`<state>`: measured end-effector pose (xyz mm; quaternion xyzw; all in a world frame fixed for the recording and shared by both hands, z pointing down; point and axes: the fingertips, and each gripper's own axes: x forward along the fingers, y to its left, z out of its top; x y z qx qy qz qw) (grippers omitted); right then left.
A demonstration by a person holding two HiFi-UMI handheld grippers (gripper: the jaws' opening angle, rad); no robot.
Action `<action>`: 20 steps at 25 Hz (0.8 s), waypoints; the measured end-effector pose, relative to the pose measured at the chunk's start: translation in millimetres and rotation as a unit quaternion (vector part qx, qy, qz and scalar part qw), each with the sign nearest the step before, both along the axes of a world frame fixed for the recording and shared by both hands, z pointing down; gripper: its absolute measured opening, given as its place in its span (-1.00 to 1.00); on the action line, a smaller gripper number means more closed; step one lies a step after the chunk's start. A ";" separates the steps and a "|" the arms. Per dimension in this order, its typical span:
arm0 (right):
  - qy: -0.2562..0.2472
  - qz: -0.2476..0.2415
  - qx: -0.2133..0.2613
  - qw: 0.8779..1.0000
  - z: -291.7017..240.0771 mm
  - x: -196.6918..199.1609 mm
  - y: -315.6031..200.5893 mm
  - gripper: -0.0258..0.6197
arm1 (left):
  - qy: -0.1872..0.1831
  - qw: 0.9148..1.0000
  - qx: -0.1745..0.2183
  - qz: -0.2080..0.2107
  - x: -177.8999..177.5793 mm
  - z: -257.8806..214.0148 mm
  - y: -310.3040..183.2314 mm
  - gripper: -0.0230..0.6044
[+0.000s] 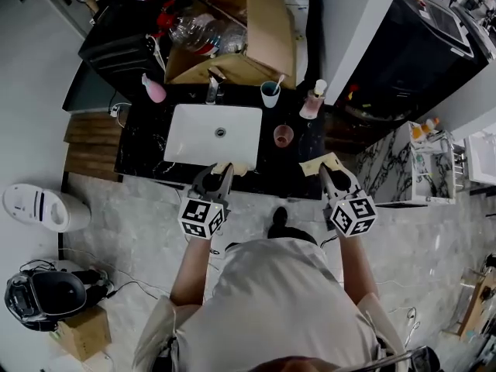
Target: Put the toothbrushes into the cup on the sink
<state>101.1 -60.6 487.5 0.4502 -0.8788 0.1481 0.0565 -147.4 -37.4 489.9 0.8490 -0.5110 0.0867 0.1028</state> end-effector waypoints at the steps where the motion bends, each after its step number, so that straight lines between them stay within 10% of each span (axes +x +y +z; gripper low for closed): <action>1: -0.001 -0.004 -0.002 1.000 1.9 0.7 -8.7 -0.69 | 0.000 1.000 -0.001 -0.003 1.7 0.5 -7.2 -0.82; 20: -0.019 -0.058 -0.042 0.997 37.9 32.0 -109.4 -0.69 | -0.016 0.998 -0.024 -0.055 35.2 22.9 -82.1 -0.82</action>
